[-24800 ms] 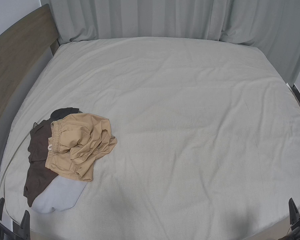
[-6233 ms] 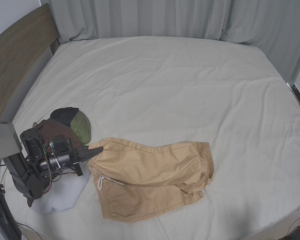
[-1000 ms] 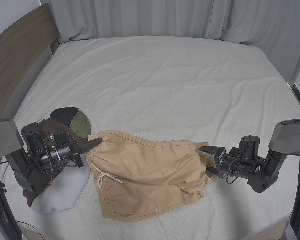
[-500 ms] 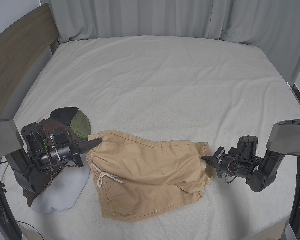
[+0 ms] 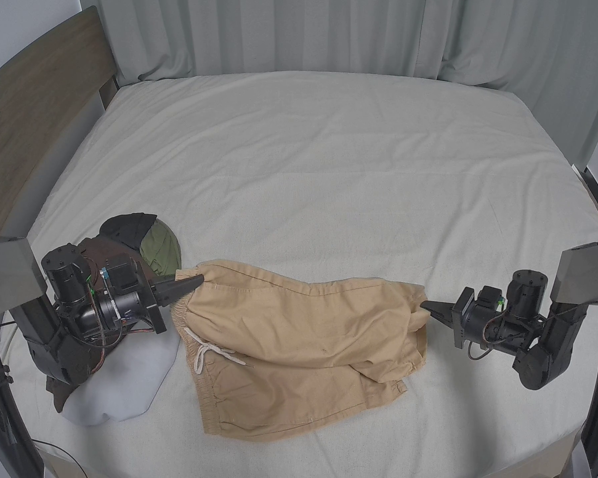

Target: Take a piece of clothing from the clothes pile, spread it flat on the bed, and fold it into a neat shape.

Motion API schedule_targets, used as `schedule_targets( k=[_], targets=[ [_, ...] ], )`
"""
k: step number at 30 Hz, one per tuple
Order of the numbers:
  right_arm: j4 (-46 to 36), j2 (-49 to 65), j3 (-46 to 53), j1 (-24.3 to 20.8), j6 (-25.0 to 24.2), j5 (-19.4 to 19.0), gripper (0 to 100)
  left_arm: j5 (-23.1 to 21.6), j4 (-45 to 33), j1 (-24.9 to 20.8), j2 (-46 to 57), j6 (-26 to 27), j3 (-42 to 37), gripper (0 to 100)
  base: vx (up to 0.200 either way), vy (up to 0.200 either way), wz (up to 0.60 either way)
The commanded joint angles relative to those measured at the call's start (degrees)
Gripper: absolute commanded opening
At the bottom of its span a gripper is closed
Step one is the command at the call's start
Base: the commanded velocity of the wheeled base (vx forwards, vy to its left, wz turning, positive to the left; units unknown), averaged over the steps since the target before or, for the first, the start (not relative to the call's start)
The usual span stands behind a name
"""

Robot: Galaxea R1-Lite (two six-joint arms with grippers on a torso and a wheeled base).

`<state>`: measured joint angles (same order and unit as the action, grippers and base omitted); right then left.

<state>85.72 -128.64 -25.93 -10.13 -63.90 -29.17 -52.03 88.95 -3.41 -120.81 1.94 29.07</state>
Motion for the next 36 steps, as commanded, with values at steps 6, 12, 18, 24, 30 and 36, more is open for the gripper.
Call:
schedule_targets(
  k=[6, 12, 18, 24, 30, 36],
  targets=[
    [2.6, 3.4, 8.0, 2.1, 5.3, -8.1, 0, 0.0, 0.1, 0.7, -0.2, 0.0, 0.5, 0, 0.000, 0.000, 0.00],
    [2.6, 8.5, 13.1, 4.7, 7.7, -18.1, 0, 0.0, 0.1, 0.9, -0.2, 0.0, 0.4, 0, 0.000, 0.000, 0.00],
    [2.6, 9.7, 13.7, 6.4, 9.6, -19.9, 0, 0.0, 0.1, 0.9, -0.2, 0.0, 0.3, 0, 0.000, 0.000, 0.00],
    [2.6, 10.8, 14.3, 8.3, 11.0, -20.0, 0, 0.0, 0.1, 1.0, -0.2, 0.0, 0.4, 0, 0.000, 0.000, 0.00],
    [2.6, 11.7, 15.7, 8.5, 12.5, -22.2, 0, 0.0, 0.1, 1.0, -0.2, 0.0, 0.3, 0, 0.000, 0.000, 0.00],
    [2.5, 10.6, 19.1, 7.4, 18.7, -22.5, 0, 0.0, 0.1, 1.0, -0.2, 0.0, 0.2, 0, 0.000, 0.000, 0.00]
  ],
)
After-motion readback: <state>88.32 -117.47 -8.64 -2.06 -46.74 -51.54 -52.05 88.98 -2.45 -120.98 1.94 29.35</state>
